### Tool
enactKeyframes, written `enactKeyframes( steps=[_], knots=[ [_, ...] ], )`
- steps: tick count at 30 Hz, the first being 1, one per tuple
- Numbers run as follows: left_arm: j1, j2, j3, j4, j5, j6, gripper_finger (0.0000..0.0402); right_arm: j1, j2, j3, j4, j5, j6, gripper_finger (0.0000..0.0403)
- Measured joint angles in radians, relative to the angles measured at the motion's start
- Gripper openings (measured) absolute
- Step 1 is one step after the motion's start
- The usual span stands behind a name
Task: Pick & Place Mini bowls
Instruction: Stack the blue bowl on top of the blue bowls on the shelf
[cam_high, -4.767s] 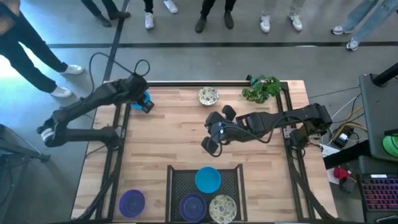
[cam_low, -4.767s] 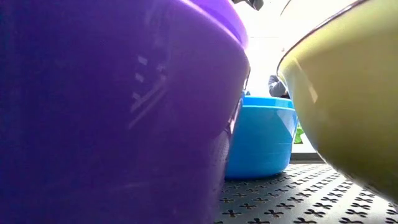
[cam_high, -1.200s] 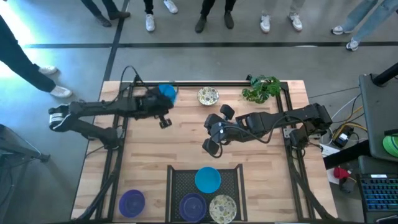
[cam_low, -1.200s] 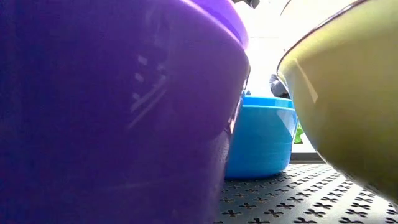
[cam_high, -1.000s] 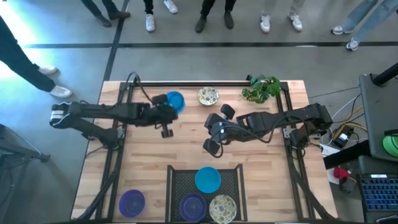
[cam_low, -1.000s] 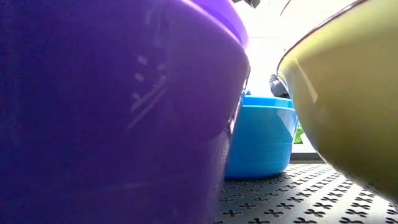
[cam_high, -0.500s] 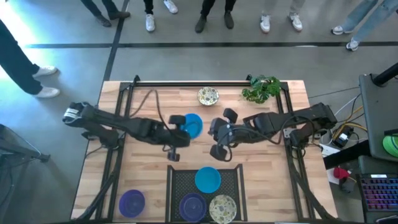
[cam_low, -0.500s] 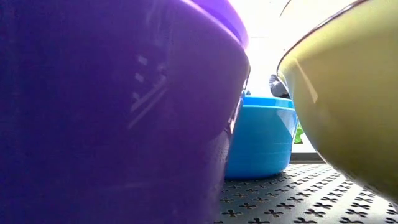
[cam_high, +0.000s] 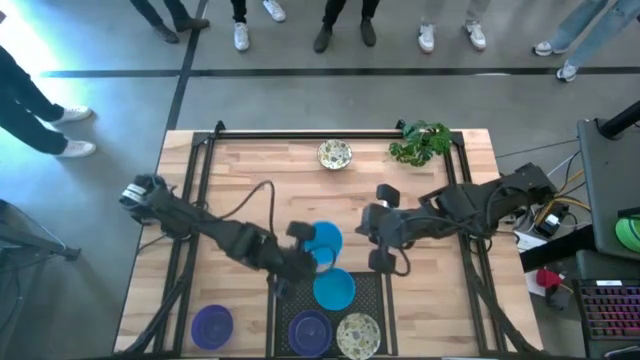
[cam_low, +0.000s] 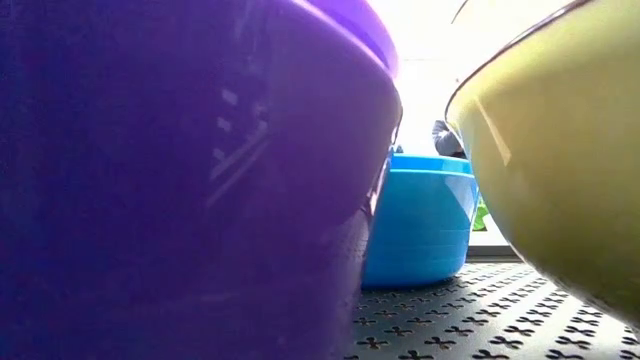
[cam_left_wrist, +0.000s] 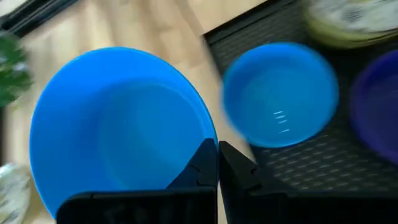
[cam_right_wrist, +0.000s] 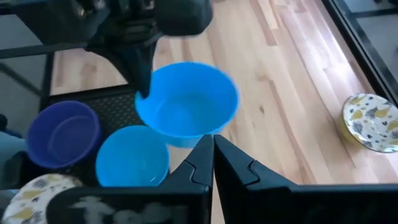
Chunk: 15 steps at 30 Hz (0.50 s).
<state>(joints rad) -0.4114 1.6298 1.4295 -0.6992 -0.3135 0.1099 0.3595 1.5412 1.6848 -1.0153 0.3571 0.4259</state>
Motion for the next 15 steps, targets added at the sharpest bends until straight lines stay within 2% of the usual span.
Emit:
enactKeyframes(
  steps=[8, 15],
  knots=[
    [-0.101, 0.116, 0.087, 0.025, 0.046, -0.016, 0.0000, 0.088, -0.022, -0.001, -0.001, 0.000, 0.008, 0.0008],
    [-0.119, 0.253, 0.184, 0.050, 0.070, -0.042, 0.0000, 0.149, -0.022, -0.003, -0.003, -0.001, 0.008, 0.0008]
  ],
)
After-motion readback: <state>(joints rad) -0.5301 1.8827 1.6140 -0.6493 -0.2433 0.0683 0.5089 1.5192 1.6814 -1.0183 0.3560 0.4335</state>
